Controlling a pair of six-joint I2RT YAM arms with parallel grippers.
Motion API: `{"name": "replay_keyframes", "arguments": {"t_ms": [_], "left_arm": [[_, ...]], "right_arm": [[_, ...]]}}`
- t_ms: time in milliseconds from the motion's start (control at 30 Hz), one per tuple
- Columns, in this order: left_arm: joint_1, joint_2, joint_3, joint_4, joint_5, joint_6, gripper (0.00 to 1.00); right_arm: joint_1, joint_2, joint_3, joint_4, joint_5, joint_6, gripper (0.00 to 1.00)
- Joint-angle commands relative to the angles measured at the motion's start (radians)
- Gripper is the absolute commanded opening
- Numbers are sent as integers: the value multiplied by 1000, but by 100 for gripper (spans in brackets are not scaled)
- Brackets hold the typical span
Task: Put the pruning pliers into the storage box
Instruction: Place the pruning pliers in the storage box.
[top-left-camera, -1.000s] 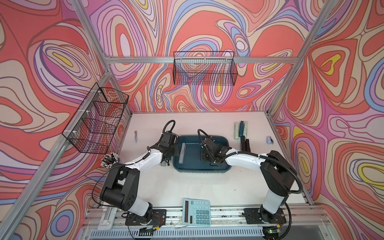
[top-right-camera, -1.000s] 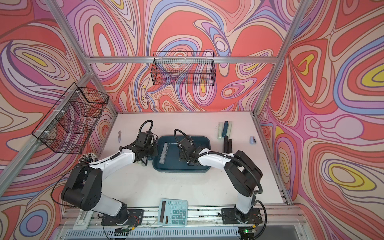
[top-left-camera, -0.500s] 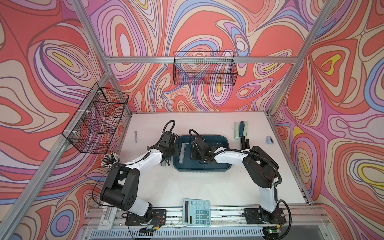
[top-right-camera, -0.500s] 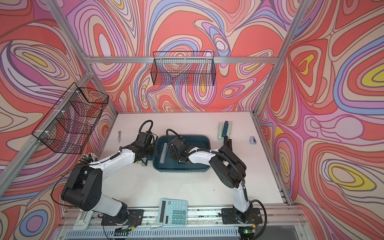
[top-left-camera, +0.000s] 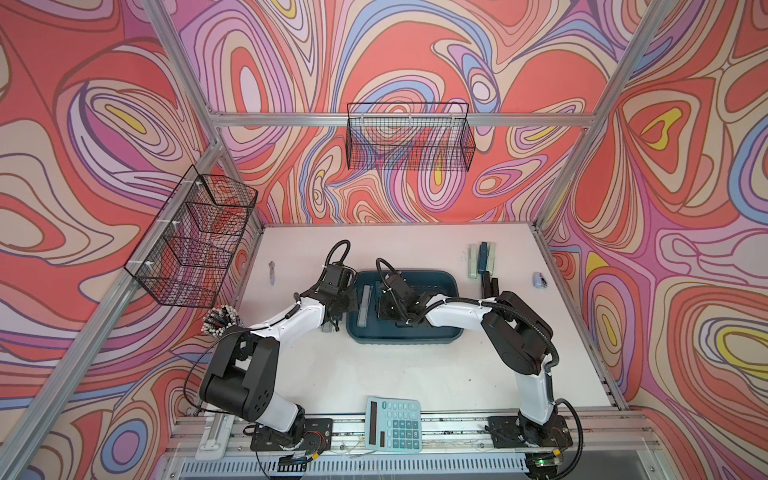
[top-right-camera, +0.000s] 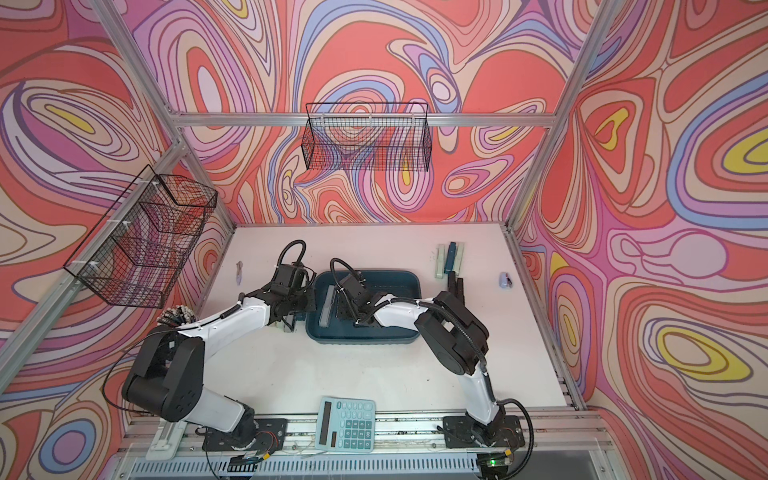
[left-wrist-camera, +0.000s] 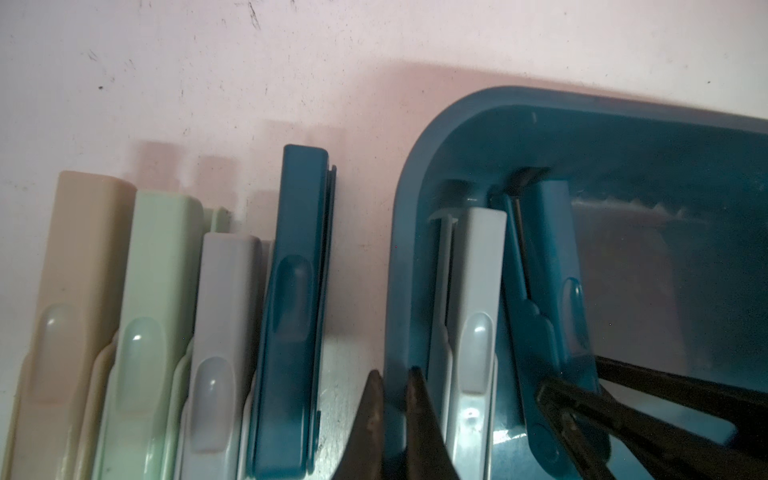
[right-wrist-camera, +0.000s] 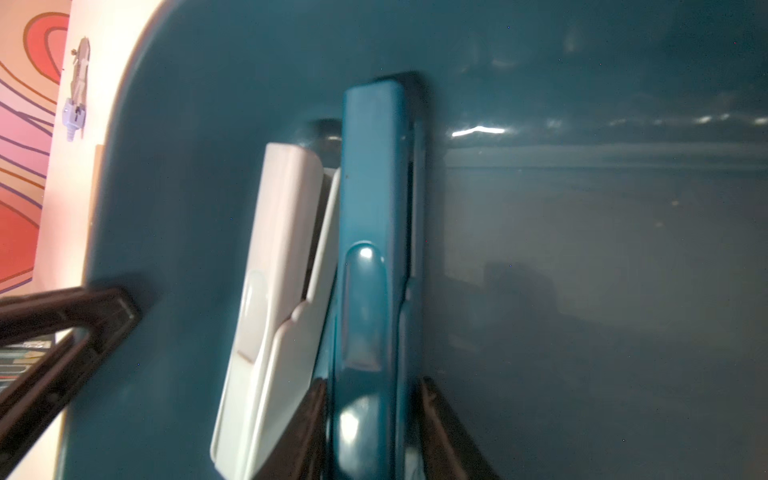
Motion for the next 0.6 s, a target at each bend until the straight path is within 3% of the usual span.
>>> {"name": "replay_keyframes", "arguments": {"t_ms": [0,567], "left_arm": [[3,10,-22,-42,7,-6,1],[4,4,-33,-38,6,-7,3]], "right_arm": [[6,15,14,26,-24,19,40],[7,38,4,112,-84,49,42]]}}
